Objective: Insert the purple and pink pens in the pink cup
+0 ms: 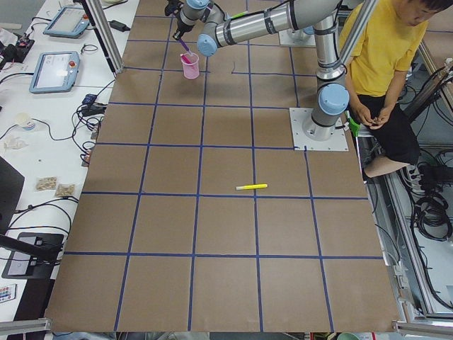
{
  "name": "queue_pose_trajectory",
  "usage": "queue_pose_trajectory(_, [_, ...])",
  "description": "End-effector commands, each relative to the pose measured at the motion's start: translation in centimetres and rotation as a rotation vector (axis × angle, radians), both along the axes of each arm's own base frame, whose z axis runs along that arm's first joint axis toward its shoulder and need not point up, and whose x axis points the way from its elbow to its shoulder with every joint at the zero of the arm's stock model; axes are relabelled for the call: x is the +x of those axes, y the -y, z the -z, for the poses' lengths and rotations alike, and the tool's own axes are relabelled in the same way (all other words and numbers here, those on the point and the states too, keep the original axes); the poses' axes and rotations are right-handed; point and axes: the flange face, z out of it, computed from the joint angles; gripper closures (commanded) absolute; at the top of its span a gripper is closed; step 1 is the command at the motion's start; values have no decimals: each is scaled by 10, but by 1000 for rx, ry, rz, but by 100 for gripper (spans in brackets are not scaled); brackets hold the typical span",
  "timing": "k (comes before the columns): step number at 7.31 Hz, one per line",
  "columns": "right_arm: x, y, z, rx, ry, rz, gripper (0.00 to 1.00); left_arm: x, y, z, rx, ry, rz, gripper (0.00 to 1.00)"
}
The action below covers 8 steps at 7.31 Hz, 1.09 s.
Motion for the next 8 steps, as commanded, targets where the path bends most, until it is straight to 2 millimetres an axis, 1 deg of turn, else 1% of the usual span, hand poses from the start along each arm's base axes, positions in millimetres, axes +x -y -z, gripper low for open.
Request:
queue_pose_trajectory(1, [0,0,1,1,0,1,0,2,-2,12,-1,8,2,100])
queue_pose_trajectory(2, [0,0,1,1,1,1,0,4,-4,18,-6,18,18,100])
queue_pose_trajectory(3, [0,1,1,1,1,1,0,5,-4,19,-11,26,31,100])
queue_pose_trajectory(4, [0,1,1,1,1,1,0,8,-2,22,-24,66,10,24])
queue_pose_trajectory(5, [0,0,1,1,1,1,0,9,-1,23,-24,83,1,0])
queue_pose_trajectory(6, [0,0,1,3,4,0,0,9,0,25,-22,82,0,0])
queue_pose_trajectory(7, [0,1,1,3,3,0,0,9,2,18,-34,79,-2,0])
queue_pose_trajectory(8, [1,1,2,5,6,0,0,10,0,2,-47,77,-6,0])
